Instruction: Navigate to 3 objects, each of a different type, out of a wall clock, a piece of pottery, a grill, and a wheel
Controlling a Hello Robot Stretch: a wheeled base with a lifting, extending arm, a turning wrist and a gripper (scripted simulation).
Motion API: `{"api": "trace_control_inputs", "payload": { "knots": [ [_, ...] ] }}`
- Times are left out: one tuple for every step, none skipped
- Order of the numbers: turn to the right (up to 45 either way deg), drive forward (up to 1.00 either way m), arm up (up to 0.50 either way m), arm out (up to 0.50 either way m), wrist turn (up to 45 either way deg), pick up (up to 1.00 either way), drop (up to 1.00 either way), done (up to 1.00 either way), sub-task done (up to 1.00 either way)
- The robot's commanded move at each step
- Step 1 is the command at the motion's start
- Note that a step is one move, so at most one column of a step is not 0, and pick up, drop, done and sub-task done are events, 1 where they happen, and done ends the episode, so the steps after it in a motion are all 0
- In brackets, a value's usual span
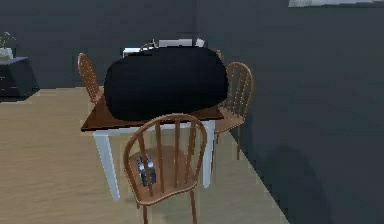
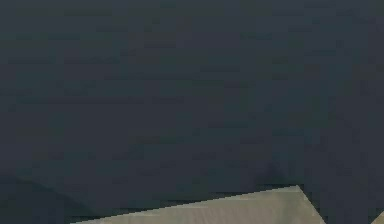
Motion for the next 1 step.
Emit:
{"api": "trace_control_inputs", "payload": {
  "knots": [
    [0.0,0.00,0.00,0.00,0.0,0.00,0.00,1.00,0.00]
  ]
}}
